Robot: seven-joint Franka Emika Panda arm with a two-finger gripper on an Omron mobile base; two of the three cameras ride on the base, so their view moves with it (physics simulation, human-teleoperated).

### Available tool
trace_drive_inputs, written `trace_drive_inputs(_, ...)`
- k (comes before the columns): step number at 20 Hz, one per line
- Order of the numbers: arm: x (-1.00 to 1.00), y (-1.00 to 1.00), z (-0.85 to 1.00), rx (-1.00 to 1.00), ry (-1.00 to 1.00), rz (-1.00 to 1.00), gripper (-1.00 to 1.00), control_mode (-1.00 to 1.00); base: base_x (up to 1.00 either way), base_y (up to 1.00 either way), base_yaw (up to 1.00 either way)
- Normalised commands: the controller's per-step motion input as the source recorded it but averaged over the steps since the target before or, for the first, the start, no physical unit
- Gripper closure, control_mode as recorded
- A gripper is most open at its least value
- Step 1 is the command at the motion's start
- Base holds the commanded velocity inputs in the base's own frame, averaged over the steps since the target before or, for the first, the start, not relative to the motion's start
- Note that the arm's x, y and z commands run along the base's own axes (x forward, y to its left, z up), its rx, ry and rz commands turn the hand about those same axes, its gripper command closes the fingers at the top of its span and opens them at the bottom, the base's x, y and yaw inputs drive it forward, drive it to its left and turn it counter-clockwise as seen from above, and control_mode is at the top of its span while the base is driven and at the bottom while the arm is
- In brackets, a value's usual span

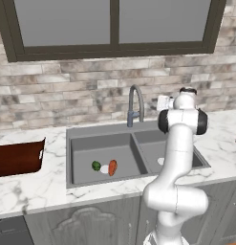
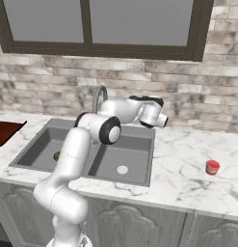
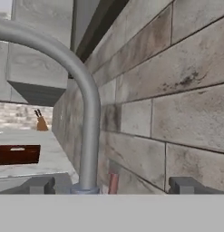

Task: Pick up all produce items and place them in the sink. Turn on the sink faucet to wash them. Then turn the sink off and put them in the tray.

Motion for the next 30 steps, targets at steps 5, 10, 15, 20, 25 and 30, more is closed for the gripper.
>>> trace_drive_inputs(5, -0.79, 0.11, 0.29, 0.00, -0.04, 0.00, -1.00, -1.00, 0.00, 0.00, 0.00)
trace_drive_inputs(10, -0.86, 0.12, 0.32, 0.00, -0.06, -0.01, -1.00, -1.00, 0.00, 0.00, 0.00)
trace_drive_inputs(15, -0.88, 0.03, 0.48, 0.00, -0.10, -0.03, -1.00, -1.00, 0.00, 0.00, 0.00)
trace_drive_inputs(20, -0.87, 0.01, 0.46, 0.00, -0.10, -0.06, -1.00, -1.00, 0.00, 0.00, 0.00)
trace_drive_inputs(25, -0.86, 0.03, 0.45, 0.00, -0.08, -0.08, -1.00, -1.00, 0.00, 0.00, 0.00)
trace_drive_inputs(30, -0.79, 0.18, 0.44, -0.05, -0.10, -0.05, -1.00, -1.00, 0.00, 0.00, 0.00)
